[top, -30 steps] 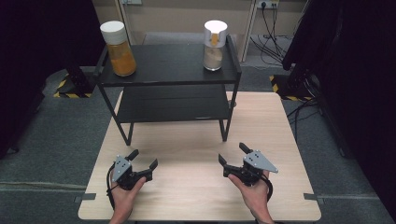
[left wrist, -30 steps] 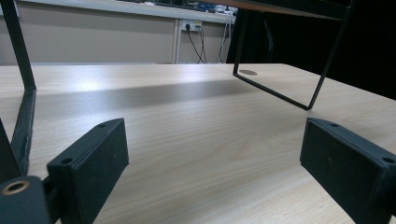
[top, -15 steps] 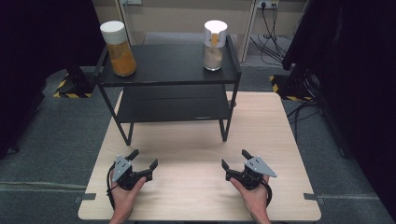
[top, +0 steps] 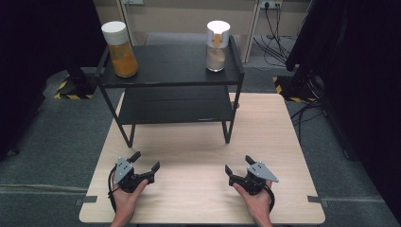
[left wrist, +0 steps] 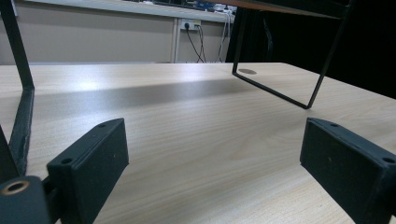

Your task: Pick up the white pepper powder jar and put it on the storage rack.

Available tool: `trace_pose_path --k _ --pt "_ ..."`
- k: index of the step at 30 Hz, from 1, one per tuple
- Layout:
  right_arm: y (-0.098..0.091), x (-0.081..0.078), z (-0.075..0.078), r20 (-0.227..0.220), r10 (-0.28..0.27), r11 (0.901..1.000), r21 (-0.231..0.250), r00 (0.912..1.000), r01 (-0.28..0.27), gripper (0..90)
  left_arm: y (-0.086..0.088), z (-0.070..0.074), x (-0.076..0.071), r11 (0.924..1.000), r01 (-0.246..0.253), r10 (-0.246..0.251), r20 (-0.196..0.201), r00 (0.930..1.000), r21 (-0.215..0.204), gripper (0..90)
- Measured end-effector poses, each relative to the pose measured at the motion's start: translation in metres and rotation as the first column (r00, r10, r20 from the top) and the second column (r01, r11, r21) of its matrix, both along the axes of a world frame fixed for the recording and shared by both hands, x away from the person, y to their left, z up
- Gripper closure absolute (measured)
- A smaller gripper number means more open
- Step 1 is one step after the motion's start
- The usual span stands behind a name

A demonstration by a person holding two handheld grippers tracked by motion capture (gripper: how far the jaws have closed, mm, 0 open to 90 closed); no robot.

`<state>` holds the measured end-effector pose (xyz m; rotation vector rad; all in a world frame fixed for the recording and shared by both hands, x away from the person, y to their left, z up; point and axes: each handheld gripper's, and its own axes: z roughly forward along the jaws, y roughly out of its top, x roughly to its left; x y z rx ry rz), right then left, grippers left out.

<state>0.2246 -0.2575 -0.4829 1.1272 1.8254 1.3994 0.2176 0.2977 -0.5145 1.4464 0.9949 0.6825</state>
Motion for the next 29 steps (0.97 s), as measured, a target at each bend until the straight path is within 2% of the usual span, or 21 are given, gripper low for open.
trace_pose_path --k 9,29 --pt "0.0015 -0.0018 -0.0009 0.013 0.001 0.9999 -0.011 0.9999 -0.001 8.9 -0.0006 0.0000 0.0001 1.0000 0.001 -0.001 0.001 1.0000 0.002 7.3" --pt "0.0004 -0.0001 0.0001 0.005 0.009 0.9999 -0.011 0.9999 -0.009 9.0 -0.0012 0.0000 0.0005 1.0000 0.004 -0.004 0.001 1.0000 0.001 7.3"
